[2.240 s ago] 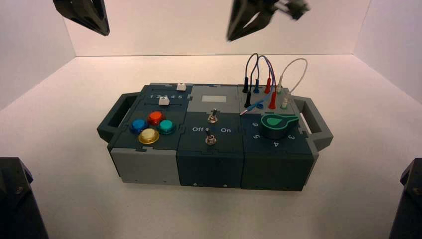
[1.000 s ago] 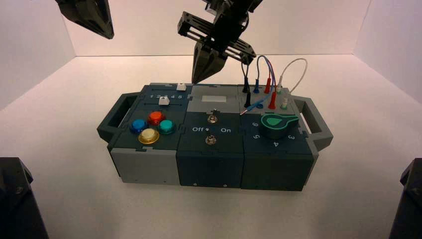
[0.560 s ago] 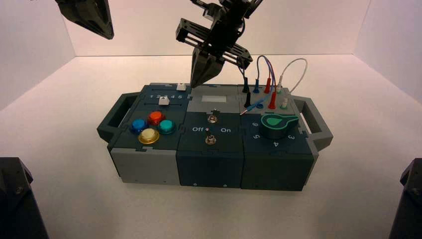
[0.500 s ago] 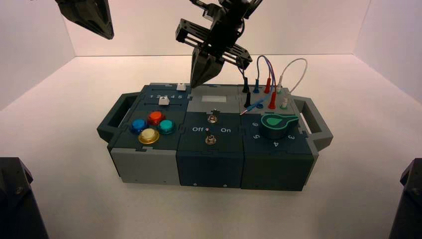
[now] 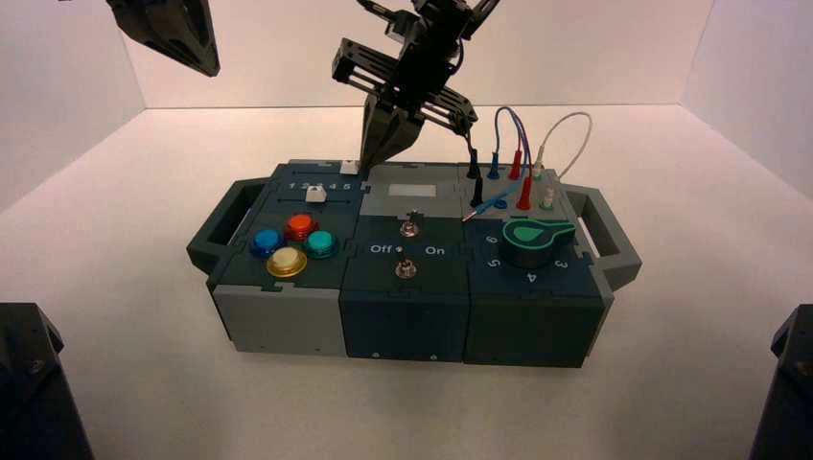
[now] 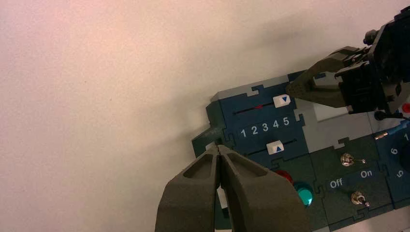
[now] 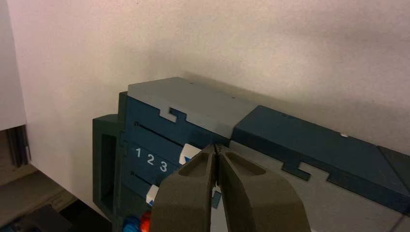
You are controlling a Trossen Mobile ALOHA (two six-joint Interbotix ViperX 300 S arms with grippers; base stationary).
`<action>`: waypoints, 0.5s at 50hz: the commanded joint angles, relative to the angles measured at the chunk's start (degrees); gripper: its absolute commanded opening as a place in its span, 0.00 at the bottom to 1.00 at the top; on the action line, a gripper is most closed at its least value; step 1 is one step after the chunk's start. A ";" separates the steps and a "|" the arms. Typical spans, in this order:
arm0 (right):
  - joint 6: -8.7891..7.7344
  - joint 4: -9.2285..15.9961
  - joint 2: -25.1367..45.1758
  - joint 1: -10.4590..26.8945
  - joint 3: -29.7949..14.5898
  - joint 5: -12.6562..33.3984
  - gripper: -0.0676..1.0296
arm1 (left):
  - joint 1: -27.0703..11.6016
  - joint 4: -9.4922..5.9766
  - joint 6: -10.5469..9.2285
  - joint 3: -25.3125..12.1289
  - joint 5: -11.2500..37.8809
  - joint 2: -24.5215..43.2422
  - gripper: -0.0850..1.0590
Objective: Move the top slider to position 3.
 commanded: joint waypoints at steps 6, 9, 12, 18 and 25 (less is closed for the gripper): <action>-0.09 1.23 -0.44 2.20 -1.41 0.00 0.04 | -0.53 0.00 0.09 -0.62 -0.18 -0.26 0.05; -0.09 1.49 -0.53 2.55 -1.41 0.00 0.04 | -0.53 0.00 0.09 -0.62 -0.09 -0.35 0.05; -0.09 1.67 -0.53 2.72 -1.41 0.00 0.04 | -0.62 0.00 0.09 -0.62 -0.09 -0.35 0.05; -0.09 1.93 -0.53 2.90 -1.49 0.00 0.04 | -0.62 0.00 0.09 -0.62 -0.09 -0.26 0.05; -0.09 2.37 -0.44 3.34 -1.67 0.00 0.04 | -0.70 0.00 0.09 -0.62 -0.09 -0.26 0.05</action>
